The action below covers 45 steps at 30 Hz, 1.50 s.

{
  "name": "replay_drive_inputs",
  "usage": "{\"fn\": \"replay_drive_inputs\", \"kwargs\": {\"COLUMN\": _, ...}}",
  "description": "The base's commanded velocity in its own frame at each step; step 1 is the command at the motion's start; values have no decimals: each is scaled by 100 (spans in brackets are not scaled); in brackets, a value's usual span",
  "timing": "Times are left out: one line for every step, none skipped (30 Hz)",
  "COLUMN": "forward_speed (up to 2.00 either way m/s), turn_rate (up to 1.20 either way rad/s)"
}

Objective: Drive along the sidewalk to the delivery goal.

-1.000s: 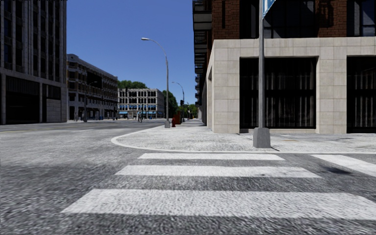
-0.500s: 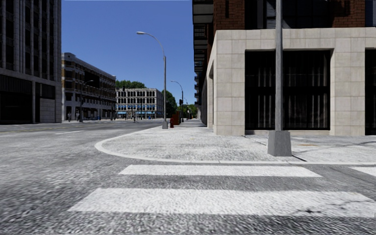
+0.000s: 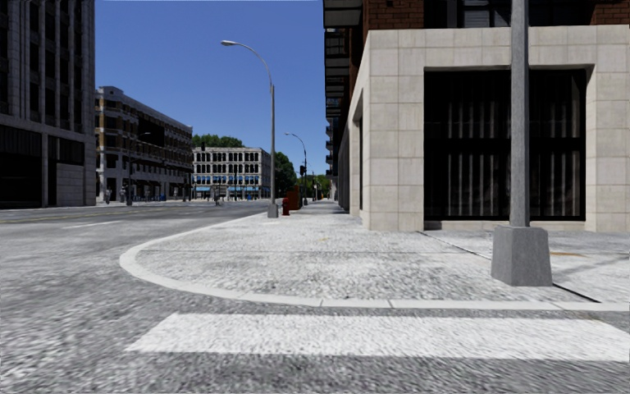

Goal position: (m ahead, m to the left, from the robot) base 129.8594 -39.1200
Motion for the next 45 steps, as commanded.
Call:
{"fn": "replay_drive_inputs", "kwargs": {"forward_speed": 200, "turn_rate": 0}}
{"fn": "replay_drive_inputs", "kwargs": {"forward_speed": 200, "turn_rate": 0}}
{"fn": "replay_drive_inputs", "kwargs": {"forward_speed": 200, "turn_rate": 0}}
{"fn": "replay_drive_inputs", "kwargs": {"forward_speed": 200, "turn_rate": 0}}
{"fn": "replay_drive_inputs", "kwargs": {"forward_speed": 200, "turn_rate": 0}}
{"fn": "replay_drive_inputs", "kwargs": {"forward_speed": 200, "turn_rate": 0}}
{"fn": "replay_drive_inputs", "kwargs": {"forward_speed": 200, "turn_rate": 0}}
{"fn": "replay_drive_inputs", "kwargs": {"forward_speed": 200, "turn_rate": 0}}
{"fn": "replay_drive_inputs", "kwargs": {"forward_speed": 200, "turn_rate": 0}}
{"fn": "replay_drive_inputs", "kwargs": {"forward_speed": 200, "turn_rate": 0}}
{"fn": "replay_drive_inputs", "kwargs": {"forward_speed": 200, "turn_rate": 0}}
{"fn": "replay_drive_inputs", "kwargs": {"forward_speed": 200, "turn_rate": 0}}
{"fn": "replay_drive_inputs", "kwargs": {"forward_speed": 200, "turn_rate": 0}}
{"fn": "replay_drive_inputs", "kwargs": {"forward_speed": 200, "turn_rate": 0}}
{"fn": "replay_drive_inputs", "kwargs": {"forward_speed": 200, "turn_rate": 0}}
{"fn": "replay_drive_inputs", "kwargs": {"forward_speed": 200, "turn_rate": 13}}
{"fn": "replay_drive_inputs", "kwargs": {"forward_speed": 200, "turn_rate": 24}}
{"fn": "replay_drive_inputs", "kwargs": {"forward_speed": 200, "turn_rate": 24}}
{"fn": "replay_drive_inputs", "kwargs": {"forward_speed": 200, "turn_rate": 25}}
{"fn": "replay_drive_inputs", "kwargs": {"forward_speed": 200, "turn_rate": 20}}
{"fn": "replay_drive_inputs", "kwargs": {"forward_speed": 200, "turn_rate": 3}}
{"fn": "replay_drive_inputs", "kwargs": {"forward_speed": 200, "turn_rate": 3}}
{"fn": "replay_drive_inputs", "kwargs": {"forward_speed": 200, "turn_rate": 0}}
{"fn": "replay_drive_inputs", "kwargs": {"forward_speed": 200, "turn_rate": 0}}
{"fn": "replay_drive_inputs", "kwargs": {"forward_speed": 200, "turn_rate": 0}}
{"fn": "replay_drive_inputs", "kwargs": {"forward_speed": 200, "turn_rate": 0}}
{"fn": "replay_drive_inputs", "kwargs": {"forward_speed": 200, "turn_rate": 0}}
{"fn": "replay_drive_inputs", "kwargs": {"forward_speed": 200, "turn_rate": 0}}
{"fn": "replay_drive_inputs", "kwargs": {"forward_speed": 200, "turn_rate": 0}}
{"fn": "replay_drive_inputs", "kwargs": {"forward_speed": 200, "turn_rate": 0}}
{"fn": "replay_drive_inputs", "kwargs": {"forward_speed": 200, "turn_rate": 0}}
{"fn": "replay_drive_inputs", "kwargs": {"forward_speed": 200, "turn_rate": 0}}
{"fn": "replay_drive_inputs", "kwargs": {"forward_speed": 200, "turn_rate": 0}}
{"fn": "replay_drive_inputs", "kwargs": {"forward_speed": 200, "turn_rate": 0}}
{"fn": "replay_drive_inputs", "kwargs": {"forward_speed": 200, "turn_rate": 0}}
{"fn": "replay_drive_inputs", "kwargs": {"forward_speed": 200, "turn_rate": 0}}
{"fn": "replay_drive_inputs", "kwargs": {"forward_speed": 200, "turn_rate": 0}}
{"fn": "replay_drive_inputs", "kwargs": {"forward_speed": 200, "turn_rate": 0}}
{"fn": "replay_drive_inputs", "kwargs": {"forward_speed": 200, "turn_rate": 0}}
{"fn": "replay_drive_inputs", "kwargs": {"forward_speed": 200, "turn_rate": 0}}
{"fn": "replay_drive_inputs", "kwargs": {"forward_speed": 200, "turn_rate": 0}}
{"fn": "replay_drive_inputs", "kwargs": {"forward_speed": 200, "turn_rate": 0}}
{"fn": "replay_drive_inputs", "kwargs": {"forward_speed": 200, "turn_rate": 0}}
{"fn": "replay_drive_inputs", "kwargs": {"forward_speed": 200, "turn_rate": 0}}
{"fn": "replay_drive_inputs", "kwargs": {"forward_speed": 200, "turn_rate": 0}}
